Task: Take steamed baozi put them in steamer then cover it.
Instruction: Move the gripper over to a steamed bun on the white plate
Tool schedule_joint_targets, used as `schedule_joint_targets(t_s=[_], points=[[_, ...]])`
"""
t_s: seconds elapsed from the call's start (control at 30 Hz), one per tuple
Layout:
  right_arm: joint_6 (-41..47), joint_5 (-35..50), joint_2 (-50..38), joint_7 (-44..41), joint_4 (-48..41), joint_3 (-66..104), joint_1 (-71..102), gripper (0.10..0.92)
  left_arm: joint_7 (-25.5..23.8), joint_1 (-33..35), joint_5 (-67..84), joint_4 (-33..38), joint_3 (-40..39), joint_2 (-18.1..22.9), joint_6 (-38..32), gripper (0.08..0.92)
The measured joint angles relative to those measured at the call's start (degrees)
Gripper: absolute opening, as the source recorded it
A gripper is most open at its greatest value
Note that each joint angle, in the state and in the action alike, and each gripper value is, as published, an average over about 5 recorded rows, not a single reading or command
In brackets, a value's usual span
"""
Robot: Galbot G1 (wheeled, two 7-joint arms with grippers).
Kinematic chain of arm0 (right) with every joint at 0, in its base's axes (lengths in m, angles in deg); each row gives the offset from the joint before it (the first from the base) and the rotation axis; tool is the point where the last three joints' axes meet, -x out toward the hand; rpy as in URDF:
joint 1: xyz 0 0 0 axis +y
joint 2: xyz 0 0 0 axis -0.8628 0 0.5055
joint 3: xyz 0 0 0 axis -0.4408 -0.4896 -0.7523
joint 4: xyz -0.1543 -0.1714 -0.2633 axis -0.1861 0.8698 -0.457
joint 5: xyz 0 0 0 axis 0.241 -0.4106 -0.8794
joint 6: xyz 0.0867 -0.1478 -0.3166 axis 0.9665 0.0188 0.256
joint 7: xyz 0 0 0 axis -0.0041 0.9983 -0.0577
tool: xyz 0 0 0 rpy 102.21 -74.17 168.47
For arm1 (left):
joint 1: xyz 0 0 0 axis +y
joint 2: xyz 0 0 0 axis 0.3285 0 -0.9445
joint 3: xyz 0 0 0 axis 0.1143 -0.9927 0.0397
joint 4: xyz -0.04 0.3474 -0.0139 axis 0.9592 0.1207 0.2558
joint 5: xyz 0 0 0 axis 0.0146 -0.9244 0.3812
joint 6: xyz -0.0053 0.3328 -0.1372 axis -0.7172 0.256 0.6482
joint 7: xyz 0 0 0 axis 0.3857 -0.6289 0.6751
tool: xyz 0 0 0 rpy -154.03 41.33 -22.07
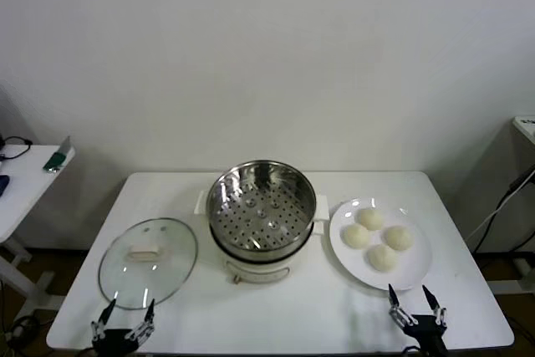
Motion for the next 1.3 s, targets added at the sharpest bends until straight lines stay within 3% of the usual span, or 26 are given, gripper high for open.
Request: schedule_joint_targets(t_s=[0.2, 0.33, 0.67, 0.93, 1.3], points=[[7.9, -0.5, -6.8, -1.0, -2.4, -2.4, -12.3, 0.823, 0.0, -0.4, -0.1, 0.1, -0.6, -0.2, -0.2, 0.823], [13.2, -1.3, -14.8, -6.2, -7.1, -8.7, -26.0, 0.823, 0.0, -0.7, -0.1, 0.4, -0.8, -0.4, -0.5, 0.823], [12.6, -9.8, -29.6, -35.3, -23.5, -42.5, -64.0, 0.823, -0.1, -1.3, -0.1, 0.0, -0.7, -0.8, -0.7, 0.823], [8.0, -14.3, -30.7, -55.5, -34.8, -72.9, -93.8, 0.823, -0.3, -1.5, -0.7, 0.0, -1.4, -0.5, -0.9, 0.823], [11.2, -13.6, -25.6, -63.0, -45.2, -95.9, -111.2, 0.823, -0.5, -1.5, -1.3, 0.4, -1.6, -0.2, -0.9, 0.823]])
